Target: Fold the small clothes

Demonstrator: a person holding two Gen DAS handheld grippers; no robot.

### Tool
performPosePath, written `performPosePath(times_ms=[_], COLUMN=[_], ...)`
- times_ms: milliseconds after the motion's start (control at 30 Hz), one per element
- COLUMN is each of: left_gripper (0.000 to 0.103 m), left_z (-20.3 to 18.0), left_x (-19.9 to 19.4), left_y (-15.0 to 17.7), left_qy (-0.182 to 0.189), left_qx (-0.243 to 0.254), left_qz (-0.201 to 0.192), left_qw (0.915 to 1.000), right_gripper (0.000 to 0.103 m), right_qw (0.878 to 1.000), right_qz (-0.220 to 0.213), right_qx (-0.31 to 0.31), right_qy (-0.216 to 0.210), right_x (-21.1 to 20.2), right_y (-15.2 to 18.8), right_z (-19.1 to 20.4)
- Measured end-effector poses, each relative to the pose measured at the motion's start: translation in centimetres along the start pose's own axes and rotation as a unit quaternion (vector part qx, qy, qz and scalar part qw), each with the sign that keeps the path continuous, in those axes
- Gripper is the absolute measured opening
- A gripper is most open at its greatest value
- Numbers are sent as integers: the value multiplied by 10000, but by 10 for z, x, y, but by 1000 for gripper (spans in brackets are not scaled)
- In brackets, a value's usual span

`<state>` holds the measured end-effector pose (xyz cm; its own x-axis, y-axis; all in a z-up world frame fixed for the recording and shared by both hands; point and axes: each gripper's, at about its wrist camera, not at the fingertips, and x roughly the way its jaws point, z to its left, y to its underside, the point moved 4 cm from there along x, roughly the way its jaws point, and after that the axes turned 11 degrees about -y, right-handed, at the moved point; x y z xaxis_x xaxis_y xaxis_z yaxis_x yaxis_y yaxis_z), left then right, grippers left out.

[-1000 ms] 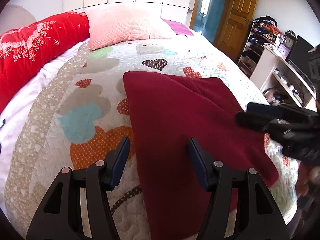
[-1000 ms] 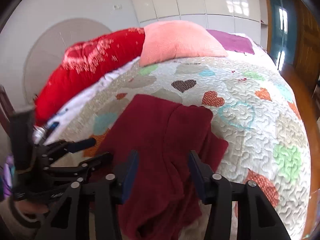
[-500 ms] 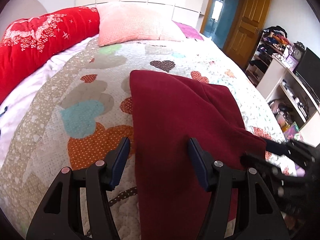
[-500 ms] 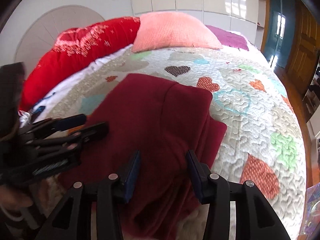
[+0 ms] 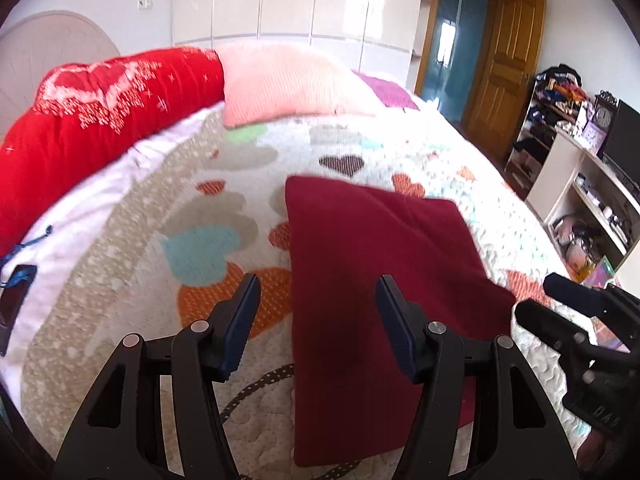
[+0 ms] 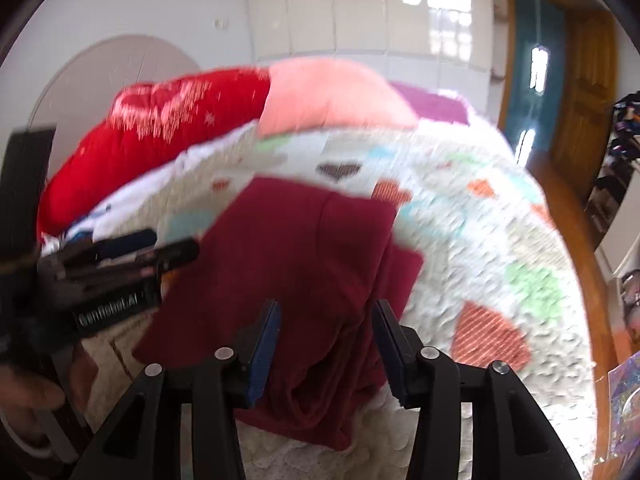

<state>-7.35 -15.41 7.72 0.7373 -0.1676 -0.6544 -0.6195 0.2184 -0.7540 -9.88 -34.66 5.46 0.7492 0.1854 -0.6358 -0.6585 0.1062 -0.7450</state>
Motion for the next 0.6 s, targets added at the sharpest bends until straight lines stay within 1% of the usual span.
performPosePath(times_ms=[67, 167, 267, 333, 400, 600], left_gripper=[60, 60, 60, 60, 60, 60], left_z=[2, 5, 9, 10, 11, 13], left_x=[-10, -24, -35, -40, -42, -45], left_y=[-4, -8, -10, -10, -10, -7], left_qy=[-50, -74, -90, -93, -109, -161], left_qx=[3, -8, -28, -30, -19, -18], left_qz=[-140, -341, -481, -532, -559, -564], left_qw=[9999, 9994, 9988, 9985, 9984, 9983], right_gripper=[48, 49, 53, 66, 67, 67], right_qw=[9998, 9987, 9969, 9972, 9973, 9976], right_qz=[-190, -391, -605, -625, -657, -611], right_qx=[15, -3, -32, -5, 52, 188], right_qy=[59, 330, 492, 406, 310, 278], right_x=[-12, -25, -38, -41, -43, -45], right_y=[-6, -10, -12, -11, -10, -6], right_z=[4, 8, 12, 14, 16, 14])
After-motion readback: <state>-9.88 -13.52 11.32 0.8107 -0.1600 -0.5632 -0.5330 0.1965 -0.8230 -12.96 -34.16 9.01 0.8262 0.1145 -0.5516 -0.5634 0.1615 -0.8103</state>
